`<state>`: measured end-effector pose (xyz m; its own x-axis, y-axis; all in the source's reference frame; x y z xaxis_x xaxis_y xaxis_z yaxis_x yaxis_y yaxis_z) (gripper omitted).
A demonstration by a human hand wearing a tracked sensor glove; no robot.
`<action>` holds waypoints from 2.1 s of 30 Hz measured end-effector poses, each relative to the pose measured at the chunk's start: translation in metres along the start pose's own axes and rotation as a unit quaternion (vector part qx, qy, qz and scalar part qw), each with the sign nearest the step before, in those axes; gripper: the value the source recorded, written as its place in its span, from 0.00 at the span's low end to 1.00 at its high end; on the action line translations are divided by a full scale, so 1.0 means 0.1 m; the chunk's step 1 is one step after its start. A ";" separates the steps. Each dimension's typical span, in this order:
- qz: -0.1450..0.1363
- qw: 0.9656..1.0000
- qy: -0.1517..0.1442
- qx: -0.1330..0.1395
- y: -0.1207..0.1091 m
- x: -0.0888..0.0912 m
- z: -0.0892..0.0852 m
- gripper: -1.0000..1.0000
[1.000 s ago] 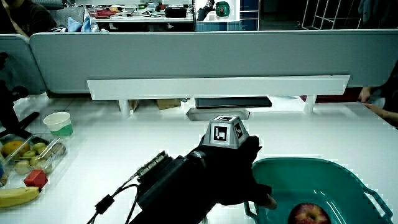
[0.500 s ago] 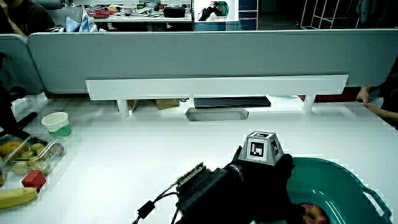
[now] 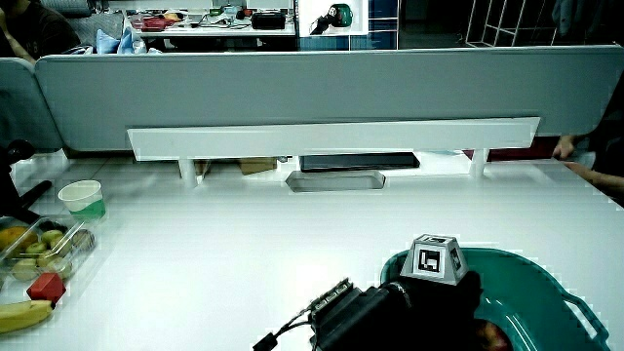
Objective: Pick apple from plate
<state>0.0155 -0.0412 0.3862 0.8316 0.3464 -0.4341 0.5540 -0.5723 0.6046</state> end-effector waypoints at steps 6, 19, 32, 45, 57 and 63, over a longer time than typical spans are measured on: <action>0.000 1.000 -0.005 -0.010 0.09 0.05 -0.10 0.50; 0.004 1.000 -0.005 -0.019 0.13 0.07 -0.17 0.50; -0.013 1.000 -0.020 0.012 0.15 0.11 -0.24 0.65; -0.024 0.998 0.002 0.054 0.12 0.17 -0.25 0.92; -0.055 0.995 0.006 0.084 0.08 0.20 -0.27 1.00; -0.069 0.992 0.006 0.105 -0.04 0.23 -0.14 1.00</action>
<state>0.0327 -0.0208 0.3834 0.7497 0.4408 -0.4936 0.6432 -0.6608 0.3869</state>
